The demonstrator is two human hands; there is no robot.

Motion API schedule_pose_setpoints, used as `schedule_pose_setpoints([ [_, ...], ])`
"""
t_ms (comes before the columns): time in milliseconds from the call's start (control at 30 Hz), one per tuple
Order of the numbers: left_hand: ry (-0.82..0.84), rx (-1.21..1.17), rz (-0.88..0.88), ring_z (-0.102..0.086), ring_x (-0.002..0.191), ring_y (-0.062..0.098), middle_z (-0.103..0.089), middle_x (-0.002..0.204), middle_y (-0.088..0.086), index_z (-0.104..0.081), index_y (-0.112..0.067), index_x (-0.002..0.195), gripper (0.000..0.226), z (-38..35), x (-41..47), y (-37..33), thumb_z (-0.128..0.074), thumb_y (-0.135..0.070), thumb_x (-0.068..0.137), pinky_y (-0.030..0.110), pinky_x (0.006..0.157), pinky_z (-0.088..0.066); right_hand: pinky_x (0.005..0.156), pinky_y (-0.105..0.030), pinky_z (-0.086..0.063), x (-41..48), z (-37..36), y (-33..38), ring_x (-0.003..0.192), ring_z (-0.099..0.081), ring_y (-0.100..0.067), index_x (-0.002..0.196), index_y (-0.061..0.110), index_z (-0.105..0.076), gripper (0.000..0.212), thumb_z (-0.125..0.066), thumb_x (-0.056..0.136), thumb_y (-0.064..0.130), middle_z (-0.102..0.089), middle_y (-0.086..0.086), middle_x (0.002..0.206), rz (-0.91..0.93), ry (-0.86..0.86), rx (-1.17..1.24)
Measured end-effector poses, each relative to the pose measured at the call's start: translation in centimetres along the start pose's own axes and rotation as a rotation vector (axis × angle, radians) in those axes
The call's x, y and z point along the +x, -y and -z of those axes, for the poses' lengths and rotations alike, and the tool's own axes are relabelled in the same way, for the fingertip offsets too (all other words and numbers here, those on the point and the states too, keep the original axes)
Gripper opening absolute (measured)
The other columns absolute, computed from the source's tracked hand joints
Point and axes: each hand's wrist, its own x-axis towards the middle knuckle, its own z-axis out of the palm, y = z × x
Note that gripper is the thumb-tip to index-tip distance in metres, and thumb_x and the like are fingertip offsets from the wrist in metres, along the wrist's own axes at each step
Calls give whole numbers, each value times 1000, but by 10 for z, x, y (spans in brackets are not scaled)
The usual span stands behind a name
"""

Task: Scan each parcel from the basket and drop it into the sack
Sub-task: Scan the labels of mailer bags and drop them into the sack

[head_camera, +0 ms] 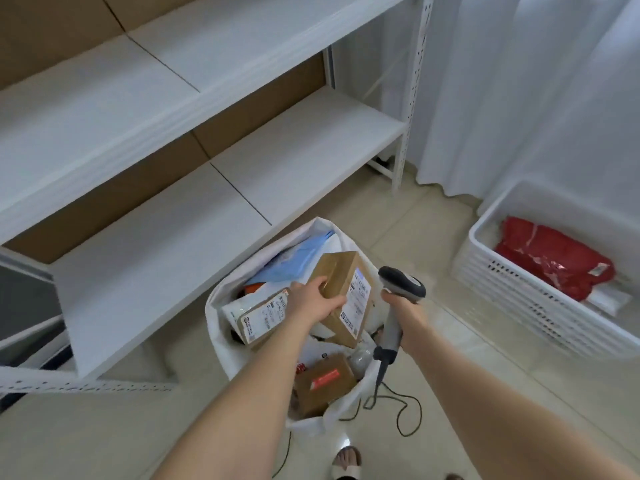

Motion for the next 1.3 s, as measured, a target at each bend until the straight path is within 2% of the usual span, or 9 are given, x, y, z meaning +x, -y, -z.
schedule_pose_setpoints([
  [200,11,518,-156,-38,125,37,-25,141,14,-23,-46,145,77,-52,57,-16,-56,-65,79,53,105,-34,77,-41,-52,54,12,-40,86,-63,-28,117,6,-59,38,-74,84,18,-65,-14,99,-43,-81,98],
  [300,36,505,-128,-39,120,34,-25,138,12,-22,-45,145,78,-63,77,-3,-60,-60,79,45,97,-42,78,-44,-56,86,14,-61,96,-66,-33,122,7,-61,52,-77,76,25,-67,-18,110,-104,-27,59],
  [467,17,521,-116,-38,118,31,-23,137,10,-22,-47,143,78,-69,96,14,-63,-55,77,40,88,-45,63,-35,-49,111,15,-78,77,-60,-27,116,2,-60,33,-69,86,10,-61,-13,87,-162,-55,-56],
  [600,38,461,-114,-40,115,29,-26,134,9,-23,-48,142,78,-67,106,12,-65,-53,77,39,86,-49,93,-45,-52,122,12,-80,90,-59,-32,115,-3,-57,29,-65,87,2,-57,-12,86,-201,-219,-197],
  [733,48,443,-118,-42,115,28,-28,133,9,-23,-47,142,79,-61,110,14,-67,-53,76,38,84,-49,83,-35,-51,123,10,-81,65,-52,-17,83,7,-57,8,-61,85,1,-57,-11,88,-166,-256,-178],
  [867,39,495,-169,-40,118,26,-28,131,7,-22,-49,140,81,-35,98,22,-66,-54,72,38,87,-49,86,-46,-55,108,0,-69,81,-63,-31,82,5,-58,13,-64,79,-6,-63,-17,90,-159,-178,36],
  [1033,100,651,-321,-35,117,19,-27,127,2,-24,-52,139,79,1,75,45,-62,-58,70,34,88,-46,66,-35,-52,86,-29,-44,73,-60,-27,82,9,-57,12,-61,80,-3,-61,-13,84,-140,-2,169],
  [1200,327,665,-336,-32,129,24,-18,146,3,-20,-54,143,75,21,87,55,-62,-55,81,39,100,-42,83,-45,-55,70,-66,-39,83,-65,-29,101,6,-61,22,-67,79,3,-67,-15,94,-173,83,167],
  [1300,266,752,-319,-36,129,26,-11,154,-2,-24,-54,143,74,1,92,69,-65,-41,82,39,98,-44,84,-46,-54,72,-82,-40,79,-62,-28,97,6,-61,18,-66,81,1,-65,-14,89,-189,133,168],
])
